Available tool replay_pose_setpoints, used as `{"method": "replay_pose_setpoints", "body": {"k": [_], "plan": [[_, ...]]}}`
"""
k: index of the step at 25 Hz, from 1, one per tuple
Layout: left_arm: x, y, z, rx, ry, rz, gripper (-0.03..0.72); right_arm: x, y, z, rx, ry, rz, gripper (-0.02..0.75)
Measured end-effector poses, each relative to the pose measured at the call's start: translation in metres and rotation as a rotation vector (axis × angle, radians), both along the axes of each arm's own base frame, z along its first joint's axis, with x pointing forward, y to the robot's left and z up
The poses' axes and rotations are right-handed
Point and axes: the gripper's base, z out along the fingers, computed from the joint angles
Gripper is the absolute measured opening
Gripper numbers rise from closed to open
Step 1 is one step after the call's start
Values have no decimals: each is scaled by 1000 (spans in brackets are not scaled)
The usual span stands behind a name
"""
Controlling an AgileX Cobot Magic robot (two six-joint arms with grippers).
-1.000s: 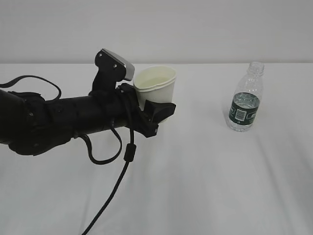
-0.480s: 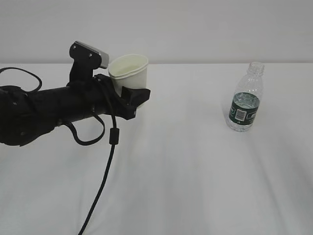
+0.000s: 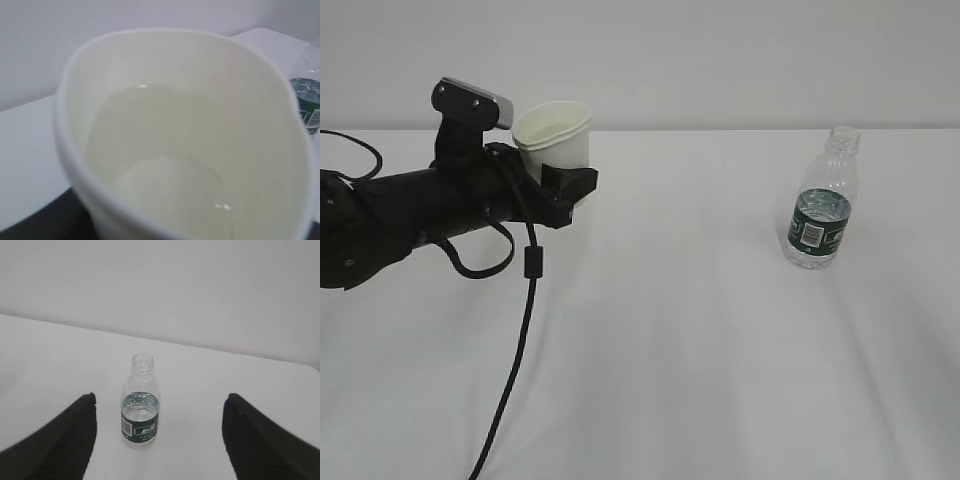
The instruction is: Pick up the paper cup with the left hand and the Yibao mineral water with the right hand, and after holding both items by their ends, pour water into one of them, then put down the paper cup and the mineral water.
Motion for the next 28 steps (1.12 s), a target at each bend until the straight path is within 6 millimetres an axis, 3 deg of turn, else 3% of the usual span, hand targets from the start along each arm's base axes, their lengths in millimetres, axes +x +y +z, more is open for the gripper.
{"method": "replay_pose_setpoints", "body": {"k": [28], "plan": [[26, 56, -13, -16, 34, 220, 424, 0, 0, -1, -4, 11, -2, 592]]}}
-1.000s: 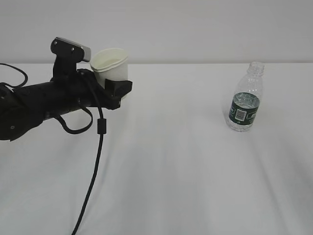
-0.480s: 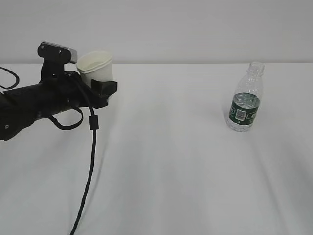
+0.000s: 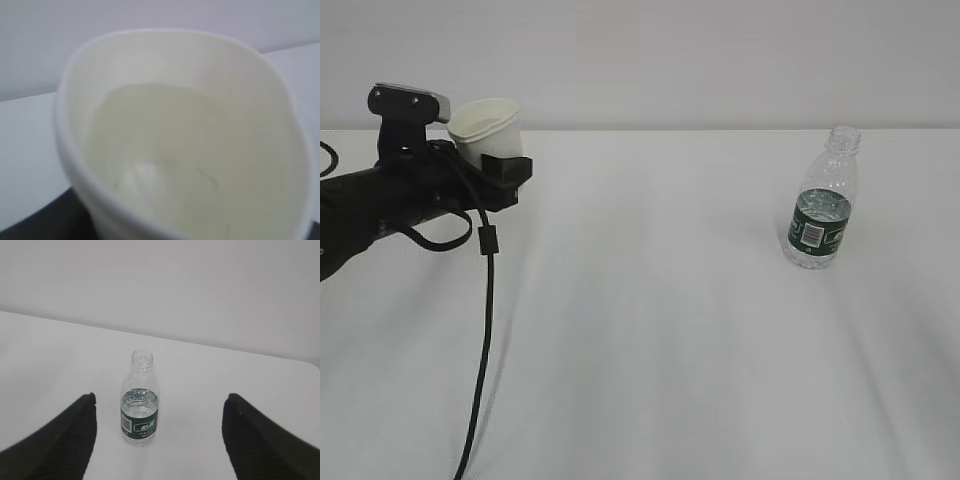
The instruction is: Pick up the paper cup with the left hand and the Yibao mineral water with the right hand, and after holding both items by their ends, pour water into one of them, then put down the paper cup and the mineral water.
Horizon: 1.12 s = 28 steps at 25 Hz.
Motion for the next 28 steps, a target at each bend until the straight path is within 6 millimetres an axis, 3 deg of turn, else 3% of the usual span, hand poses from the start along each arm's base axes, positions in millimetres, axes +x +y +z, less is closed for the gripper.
{"method": "replay_pose_setpoints", "body": {"k": [16, 28], "plan": [[9, 32, 1, -6, -13, 117, 424, 1, 0, -2, -1, 9, 0, 592], [10, 36, 3, -4, -34, 127, 424, 7, 1, -8, -12, 55, -1, 592]]}}
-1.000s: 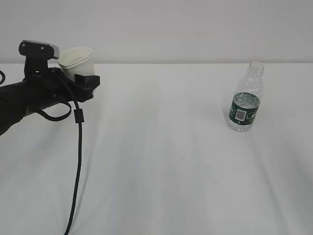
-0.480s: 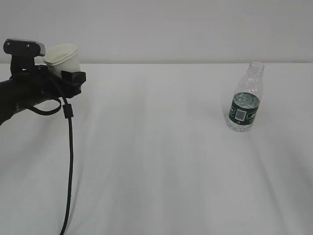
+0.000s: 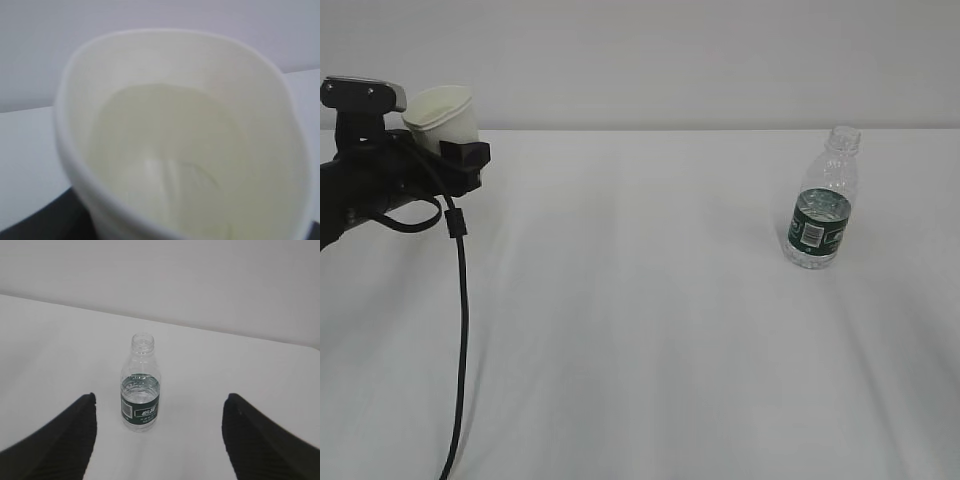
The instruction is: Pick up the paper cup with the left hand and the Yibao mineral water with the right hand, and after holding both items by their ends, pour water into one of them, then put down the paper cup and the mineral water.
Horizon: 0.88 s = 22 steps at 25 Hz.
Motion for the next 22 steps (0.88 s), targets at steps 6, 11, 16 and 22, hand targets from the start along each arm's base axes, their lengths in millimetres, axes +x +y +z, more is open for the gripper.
{"method": "replay_pose_setpoints", "body": {"k": [6, 11, 16, 22], "plan": [[3, 0, -21, -4, 31, 2, 424, 0, 0, 0, 11, 1, -2, 592], [4, -1, -32, -6, 43, 2, 424, 0, 0, 0, 14, 5, -3, 591], [5, 0, -39, -6, 27, 16, 424, 0, 0, -1, 13, 9, -4, 591], [7, 1, -46, -6, -4, 17, 424, 0, 0, -1, 13, 11, -4, 591]]}}
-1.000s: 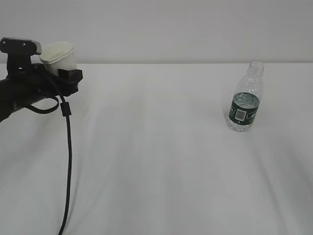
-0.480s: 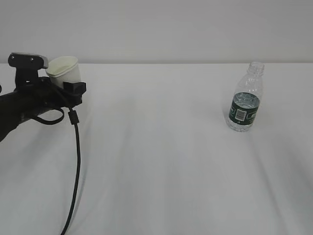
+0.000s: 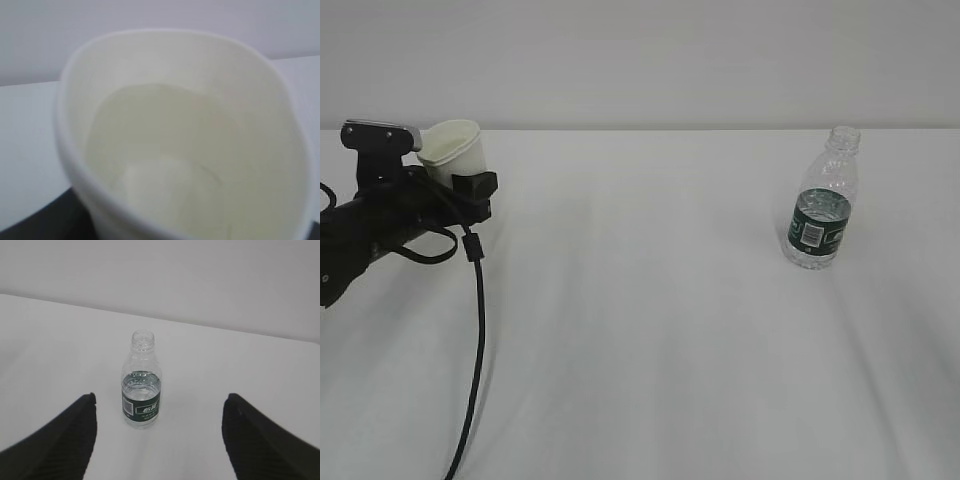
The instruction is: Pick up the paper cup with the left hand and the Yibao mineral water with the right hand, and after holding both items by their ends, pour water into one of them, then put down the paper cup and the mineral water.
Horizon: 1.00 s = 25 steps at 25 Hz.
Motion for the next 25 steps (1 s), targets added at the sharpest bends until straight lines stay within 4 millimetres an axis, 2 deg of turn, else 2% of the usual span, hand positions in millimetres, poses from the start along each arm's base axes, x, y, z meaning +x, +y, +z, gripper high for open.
{"method": "replay_pose_setpoints", "body": {"k": [9, 25], "plan": [[1, 2, -4, 20, -32, 17, 424, 0, 0, -1, 1, 8, -2, 591], [0, 2, -31, 23, -19, 15, 424, -1, 0, -3, 3, 25, -5, 590]]}}
